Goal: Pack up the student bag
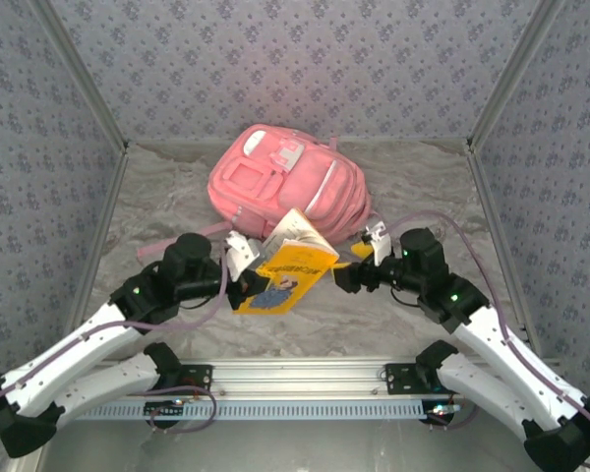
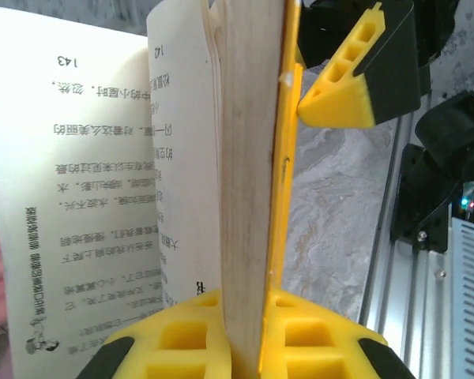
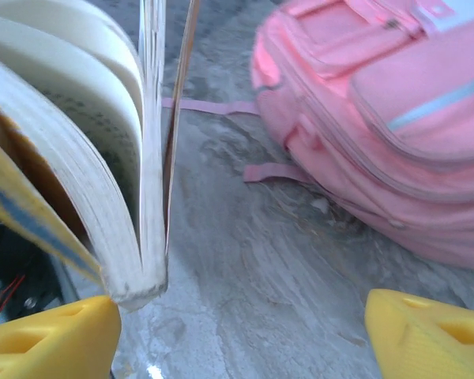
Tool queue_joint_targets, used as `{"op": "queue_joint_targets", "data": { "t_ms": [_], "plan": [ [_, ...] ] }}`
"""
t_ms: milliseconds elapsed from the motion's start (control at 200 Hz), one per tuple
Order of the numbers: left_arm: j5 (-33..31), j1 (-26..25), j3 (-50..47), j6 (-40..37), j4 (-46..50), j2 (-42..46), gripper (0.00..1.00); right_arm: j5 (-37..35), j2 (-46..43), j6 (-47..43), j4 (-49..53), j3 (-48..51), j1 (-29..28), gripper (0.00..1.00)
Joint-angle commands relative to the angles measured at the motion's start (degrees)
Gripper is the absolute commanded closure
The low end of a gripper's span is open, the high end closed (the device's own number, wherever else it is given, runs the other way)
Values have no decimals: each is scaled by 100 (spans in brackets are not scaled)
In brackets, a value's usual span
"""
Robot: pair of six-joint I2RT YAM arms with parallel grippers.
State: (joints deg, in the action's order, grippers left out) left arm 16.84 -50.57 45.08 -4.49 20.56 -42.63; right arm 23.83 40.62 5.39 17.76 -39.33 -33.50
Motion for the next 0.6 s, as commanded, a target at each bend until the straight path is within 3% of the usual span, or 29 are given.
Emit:
{"op": "queue_joint_targets", "data": {
  "t_ms": [0,100,410,595],
  "plan": [
    [-123,-174,-60,-855,-668,289,100,985,-196,-521,-332,78,-47,17],
    [-157,-277,-270,-994,-910,492,100,1342,-217,-455,-688,240,-169,16],
    [-126,-494,-615,-1372,-1195,807,100,1448,104,-179,-1699,392,-691,16],
    [-8,-550,-554,-1468,-953,583,100,1349,501,-334,-1685,64,-1003,25]
  ]
}}
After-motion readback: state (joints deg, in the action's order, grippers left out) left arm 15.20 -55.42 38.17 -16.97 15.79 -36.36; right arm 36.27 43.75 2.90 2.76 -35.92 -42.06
